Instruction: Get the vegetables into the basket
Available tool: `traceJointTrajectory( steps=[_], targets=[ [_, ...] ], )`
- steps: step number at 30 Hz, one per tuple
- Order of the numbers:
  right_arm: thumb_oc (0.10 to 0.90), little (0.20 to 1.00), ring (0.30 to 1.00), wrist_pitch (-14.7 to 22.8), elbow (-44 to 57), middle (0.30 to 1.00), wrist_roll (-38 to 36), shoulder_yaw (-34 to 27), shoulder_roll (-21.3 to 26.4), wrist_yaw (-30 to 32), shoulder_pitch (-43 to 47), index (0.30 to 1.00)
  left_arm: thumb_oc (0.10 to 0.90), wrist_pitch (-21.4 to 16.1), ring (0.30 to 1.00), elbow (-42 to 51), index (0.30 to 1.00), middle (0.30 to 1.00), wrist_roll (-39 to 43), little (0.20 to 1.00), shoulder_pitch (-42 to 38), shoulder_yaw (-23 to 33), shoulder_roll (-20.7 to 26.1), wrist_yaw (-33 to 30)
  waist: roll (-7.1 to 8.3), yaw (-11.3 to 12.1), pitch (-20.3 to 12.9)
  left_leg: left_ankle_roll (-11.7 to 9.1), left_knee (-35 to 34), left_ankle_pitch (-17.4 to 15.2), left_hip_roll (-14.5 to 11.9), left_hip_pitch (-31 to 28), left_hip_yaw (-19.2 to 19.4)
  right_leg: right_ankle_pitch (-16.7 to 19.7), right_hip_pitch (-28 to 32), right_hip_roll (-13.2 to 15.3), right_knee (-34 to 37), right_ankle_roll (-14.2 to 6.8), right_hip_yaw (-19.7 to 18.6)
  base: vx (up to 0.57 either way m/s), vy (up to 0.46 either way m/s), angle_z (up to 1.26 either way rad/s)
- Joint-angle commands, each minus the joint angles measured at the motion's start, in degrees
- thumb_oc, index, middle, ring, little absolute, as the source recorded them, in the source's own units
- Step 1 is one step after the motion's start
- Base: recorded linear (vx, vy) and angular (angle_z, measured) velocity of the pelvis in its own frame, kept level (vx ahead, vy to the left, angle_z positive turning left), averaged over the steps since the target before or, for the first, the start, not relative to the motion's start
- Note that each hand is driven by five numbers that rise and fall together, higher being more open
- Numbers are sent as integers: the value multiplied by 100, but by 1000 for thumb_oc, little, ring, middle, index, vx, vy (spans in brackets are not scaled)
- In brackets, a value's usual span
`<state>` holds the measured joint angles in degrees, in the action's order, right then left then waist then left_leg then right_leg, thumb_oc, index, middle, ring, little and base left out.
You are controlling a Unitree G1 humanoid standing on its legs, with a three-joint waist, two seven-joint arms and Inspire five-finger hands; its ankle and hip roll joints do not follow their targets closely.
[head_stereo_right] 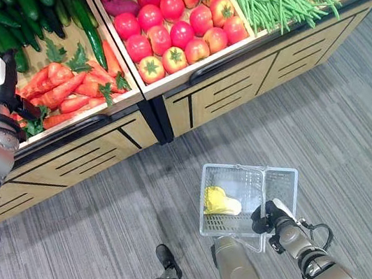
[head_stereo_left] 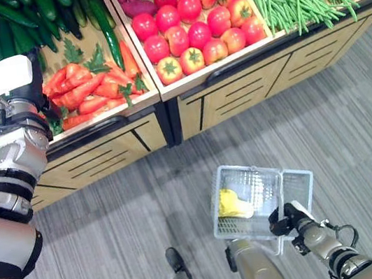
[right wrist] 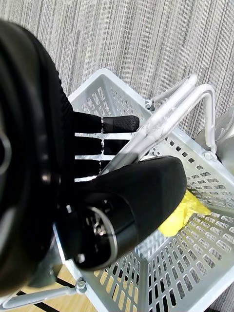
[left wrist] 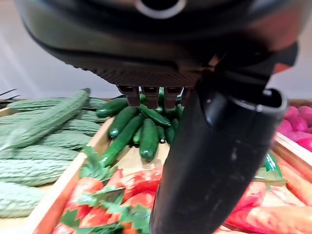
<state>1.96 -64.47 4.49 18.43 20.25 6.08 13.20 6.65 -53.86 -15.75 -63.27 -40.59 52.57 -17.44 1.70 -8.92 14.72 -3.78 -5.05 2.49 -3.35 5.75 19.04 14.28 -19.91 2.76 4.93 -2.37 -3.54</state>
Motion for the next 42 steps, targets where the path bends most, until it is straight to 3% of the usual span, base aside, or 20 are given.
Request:
traceJointTrajectory(
  steps=[1, 19, 20, 21, 24, 26, 27, 28, 42],
  targets=[
    [400, 300, 300, -244, -475, 300, 188, 776, 165, -160, -665, 300, 900, 3, 1000, -239, 1000, 1000, -96, 1000, -876, 167, 333, -347, -92, -58, -295, -276, 5, 431, -382, 510, -359, -342, 129, 523, -7, -876, -6, 4, 16, -15],
    [400, 300, 300, -213, -287, 300, 143, 985, 70, -156, -616, 300, 900, 55, 1000, -1161, 1000, 1000, 257, 1000, -500, 551, -269, -57, -13, -121, -239, -324, 5, 461, -452, 563, -277, -365, -16, 414, -4, -825, -87, 9, -2, -5],
    [400, 300, 300, -210, -282, 300, 143, 997, 64, -161, -633, 300, 649, 67, 649, -1248, 649, 649, 276, 649, -452, 604, -280, -28, -1, -118, -239, -328, 5, 470, -455, 581, -279, -362, -29, 404, -2, -822, -88, 0, 0, 0],
    [400, 300, 300, -205, -264, 300, 146, 1008, 68, -165, -637, 300, 610, 87, 594, -1324, 594, 594, 271, 594, -445, 604, -272, -11, 15, -125, -239, -331, 5, 498, -457, 610, -272, -340, -56, 396, 3, -815, -94, 0, 0, 0],
    [400, 300, 300, -214, -283, 300, 134, 1018, 64, -159, -655, 300, 576, 105, 547, -1439, 547, 547, 272, 547, -420, 647, -298, 35, 33, -122, -222, -335, 5, 490, -461, 618, -281, -348, -64, 372, -5, -811, -87, -2, -10, -3],
    [400, 300, 300, -214, -275, 300, 153, 1032, 73, -165, -672, 300, 453, 123, 374, -1506, 374, 374, 250, 374, -442, 632, -284, 62, 53, -125, -214, -335, 5, 505, -466, 653, -285, -335, -95, 362, -8, -808, -81, 0, 0, 0],
    [400, 300, 300, -209, -265, 300, 150, 1033, 76, -165, -673, 300, 418, 121, 325, -1506, 325, 325, 255, 325, -456, 638, -279, 59, 69, -126, -218, -338, 5, 531, -464, 687, -289, -309, -126, 359, -2, -803, -82, 0, 0, 0],
    [400, 300, 300, -208, -256, 300, 145, 1034, 79, -167, -693, 300, 400, 121, 300, -1500, 300, 300, 258, 300, -464, 628, -281, 53, 72, -132, -205, -338, 5, 520, -464, 691, -301, -323, -124, 354, -9, -807, -68, 0, 0, 0],
    [400, 300, 300, -140, -132, 300, 142, 1134, 71, -221, -737, 300, 400, 112, 300, -1338, 300, 300, 108, 300, -514, 483, -220, -27, 159, -110, -150, -339, 5, 586, -459, 897, -395, -292, -251, 334, -2, -799, -16, 0, 0, 0]
  ],
)
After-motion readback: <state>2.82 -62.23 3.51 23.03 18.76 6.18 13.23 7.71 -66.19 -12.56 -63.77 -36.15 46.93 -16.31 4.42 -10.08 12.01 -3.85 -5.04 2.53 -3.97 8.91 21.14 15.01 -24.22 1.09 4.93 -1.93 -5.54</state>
